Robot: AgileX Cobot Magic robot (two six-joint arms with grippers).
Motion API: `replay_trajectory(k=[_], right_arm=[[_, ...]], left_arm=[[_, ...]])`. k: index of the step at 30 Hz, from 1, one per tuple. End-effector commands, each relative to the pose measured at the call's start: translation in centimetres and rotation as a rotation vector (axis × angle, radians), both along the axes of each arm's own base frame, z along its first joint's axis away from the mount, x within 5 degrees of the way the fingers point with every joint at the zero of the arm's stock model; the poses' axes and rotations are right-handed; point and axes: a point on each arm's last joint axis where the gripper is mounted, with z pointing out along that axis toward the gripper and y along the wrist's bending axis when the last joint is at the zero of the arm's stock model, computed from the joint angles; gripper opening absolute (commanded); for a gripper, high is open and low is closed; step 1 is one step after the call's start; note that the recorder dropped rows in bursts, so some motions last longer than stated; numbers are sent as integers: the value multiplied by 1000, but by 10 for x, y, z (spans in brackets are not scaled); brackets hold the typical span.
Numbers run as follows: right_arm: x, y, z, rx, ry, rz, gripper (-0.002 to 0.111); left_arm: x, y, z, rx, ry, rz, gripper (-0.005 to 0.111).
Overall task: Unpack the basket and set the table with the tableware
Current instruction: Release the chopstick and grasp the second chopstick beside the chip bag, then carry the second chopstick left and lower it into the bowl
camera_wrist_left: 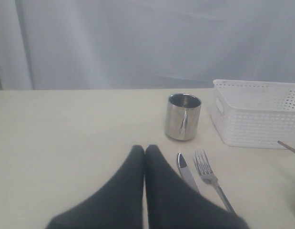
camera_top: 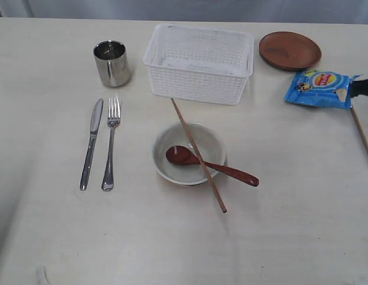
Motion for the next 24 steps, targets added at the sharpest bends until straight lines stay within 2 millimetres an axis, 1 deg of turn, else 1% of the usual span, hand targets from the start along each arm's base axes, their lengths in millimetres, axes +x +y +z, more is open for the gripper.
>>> replay_trajectory(k=[1,4,10,16,17,18,21,22,24], right_arm=[[5,-1,-26,15,51,71,44],[8,-1,-37,19,68,84,44],[13,-1,-53,22,75,109,44],[15,-1,-79,32,125,144,44],[15,-1,-86,36,146,144,41],[14,0,-90,39,158,144,35],[14,0,-96,51,173,134,7],[14,1,-96,54,172,130,0],[13,1,-94,56,173,126,0]], left_arm=[[0,0,0,-6,-11,-1,0],[0,0,0,-6,-11,-1,0],[0,0,0,-6,-11,-1,0],[0,0,0,-6,-11,-1,0],[0,0,0,-6,-11,-1,0],[0,0,0,-6,-11,-1,0],[0,0,0,-6,-11,-1,0],[0,0,0,-6,-11,-1,0],[0,0,0,-6,-11,-1,0]])
